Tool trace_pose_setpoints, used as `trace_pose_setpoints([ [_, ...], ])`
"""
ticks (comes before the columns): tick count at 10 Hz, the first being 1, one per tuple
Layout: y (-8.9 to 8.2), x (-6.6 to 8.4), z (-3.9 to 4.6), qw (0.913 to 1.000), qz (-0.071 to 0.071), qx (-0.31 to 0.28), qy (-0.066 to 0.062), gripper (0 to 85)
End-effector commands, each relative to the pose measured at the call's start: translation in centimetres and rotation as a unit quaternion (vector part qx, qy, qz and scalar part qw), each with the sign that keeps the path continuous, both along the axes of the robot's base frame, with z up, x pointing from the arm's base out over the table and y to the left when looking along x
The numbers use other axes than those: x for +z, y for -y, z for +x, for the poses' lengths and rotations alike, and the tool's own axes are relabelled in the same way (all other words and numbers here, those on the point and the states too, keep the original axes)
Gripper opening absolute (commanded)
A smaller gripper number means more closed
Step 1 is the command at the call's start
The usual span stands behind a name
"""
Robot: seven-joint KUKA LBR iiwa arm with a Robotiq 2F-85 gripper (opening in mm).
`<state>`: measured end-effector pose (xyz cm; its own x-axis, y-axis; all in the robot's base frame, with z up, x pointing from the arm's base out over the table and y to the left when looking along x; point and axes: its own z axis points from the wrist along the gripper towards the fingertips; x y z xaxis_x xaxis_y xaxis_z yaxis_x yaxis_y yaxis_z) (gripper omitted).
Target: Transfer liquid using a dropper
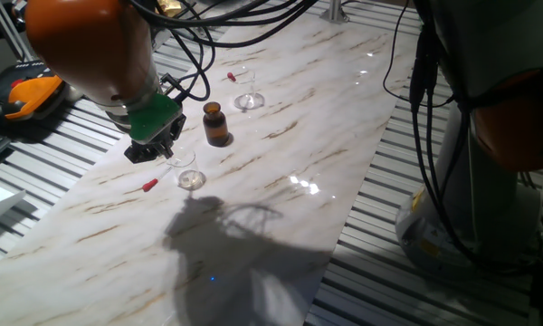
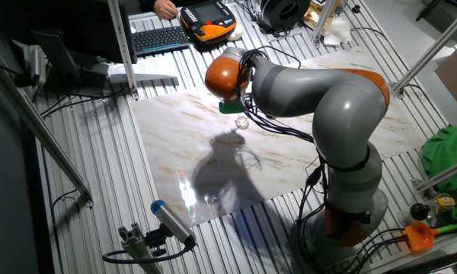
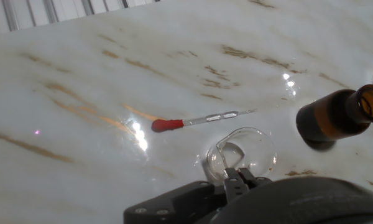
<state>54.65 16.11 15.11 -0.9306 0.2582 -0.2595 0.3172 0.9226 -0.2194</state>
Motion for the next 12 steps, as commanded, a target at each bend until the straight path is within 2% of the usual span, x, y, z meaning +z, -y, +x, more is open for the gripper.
trace_pose_setpoints([
  [1, 0.00, -0.04, -0.02, 1.0000, 0.000, 0.000, 0.001, 0.0],
  [12, 0.09, -0.45, 0.06, 1.0000, 0.002, 0.000, 0.006, 0.0],
])
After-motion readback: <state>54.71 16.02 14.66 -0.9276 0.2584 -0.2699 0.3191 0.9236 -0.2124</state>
